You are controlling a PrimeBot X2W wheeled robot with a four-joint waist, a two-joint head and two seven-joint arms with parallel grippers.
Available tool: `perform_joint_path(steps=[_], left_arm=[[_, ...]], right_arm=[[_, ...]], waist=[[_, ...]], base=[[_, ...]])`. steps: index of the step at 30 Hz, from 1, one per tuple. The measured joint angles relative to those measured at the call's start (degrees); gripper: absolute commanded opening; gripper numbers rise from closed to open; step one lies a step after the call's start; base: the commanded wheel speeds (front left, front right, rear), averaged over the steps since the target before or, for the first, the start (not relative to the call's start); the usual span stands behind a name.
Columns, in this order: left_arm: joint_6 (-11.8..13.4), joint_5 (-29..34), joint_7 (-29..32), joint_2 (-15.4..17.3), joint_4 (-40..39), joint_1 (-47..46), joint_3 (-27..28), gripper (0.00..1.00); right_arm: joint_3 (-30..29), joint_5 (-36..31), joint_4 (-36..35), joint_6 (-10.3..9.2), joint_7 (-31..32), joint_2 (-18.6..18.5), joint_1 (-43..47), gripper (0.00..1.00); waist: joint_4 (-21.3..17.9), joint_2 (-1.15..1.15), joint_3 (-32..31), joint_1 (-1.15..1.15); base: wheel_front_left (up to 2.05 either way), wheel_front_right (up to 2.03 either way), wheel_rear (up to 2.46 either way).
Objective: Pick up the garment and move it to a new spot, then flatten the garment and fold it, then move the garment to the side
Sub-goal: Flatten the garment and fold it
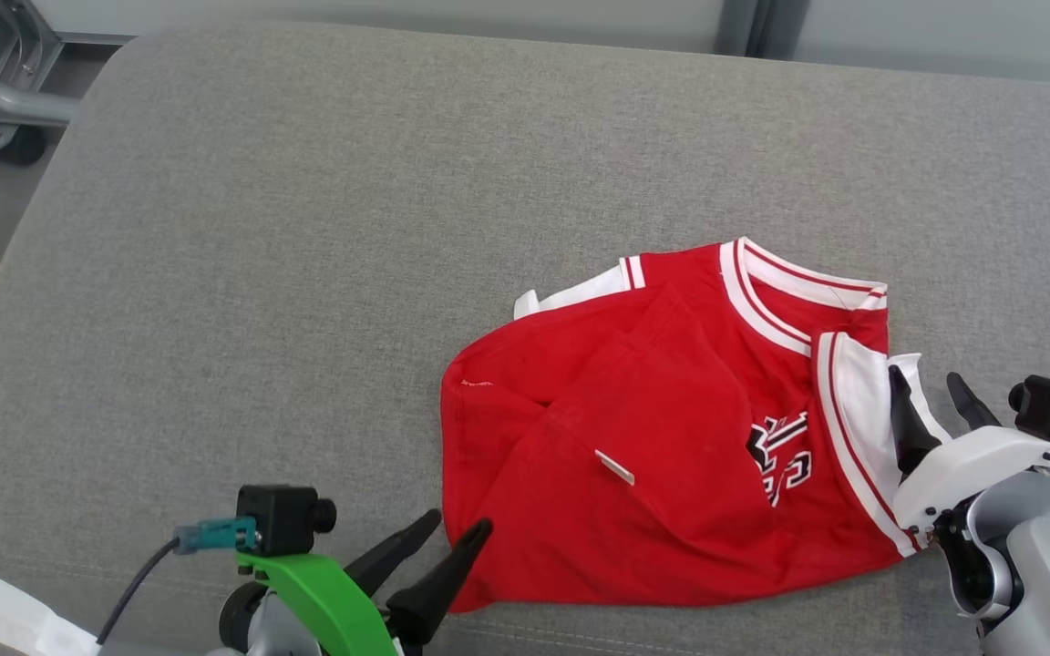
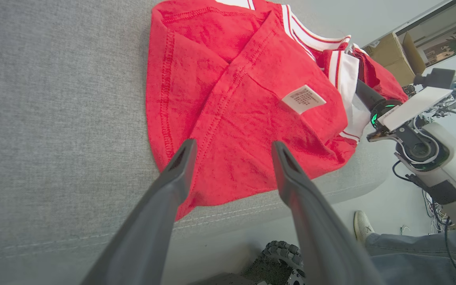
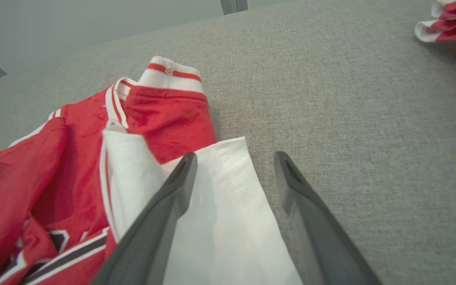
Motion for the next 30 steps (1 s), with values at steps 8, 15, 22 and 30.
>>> perform_joint_path(steps=[8, 15, 22, 30], left_arm=[[-2.04, -0.36, 0.78, -0.12, -6.68, -8.25, 2.9, 1.0], [-2.55, -0.37, 4.59, -2.24, -0.03, -11.89, 0.25, 1.0], [-2.59, 0.35, 7.55, -3.42, 6.25, -14.42, -1.96, 1.0], [-3.13, 3.23, 8.98, -3.57, 13.81, -18.01, -3.38, 1.0]], right_arm=[[0.4, 0.0, -1.77, -0.01, 1.03, 0.12, 0.01, 1.0], [2.19, -0.11, -2.68, -0.01, 1.96, 1.49, -0.02, 1.0], [2.85, -0.12, -3.65, -0.04, 2.03, 2.21, -0.08, 1.0], [3.1, -0.12, -4.0, -0.11, 2.01, 3.45, -0.15, 1.0]], waist=[[-1.42, 0.0, 1.01, 0.0], [-3.44, 0.0, 2.07, 0.0], [-6.58, 0.0, 3.16, 0.0], [-9.94, 0.0, 4.69, 0.0]], base=[[0.0, 0.0, 0.0], [0.0, 0.0, 0.0], [0.0, 0.0, 0.0], [0.0, 0.0, 0.0]])
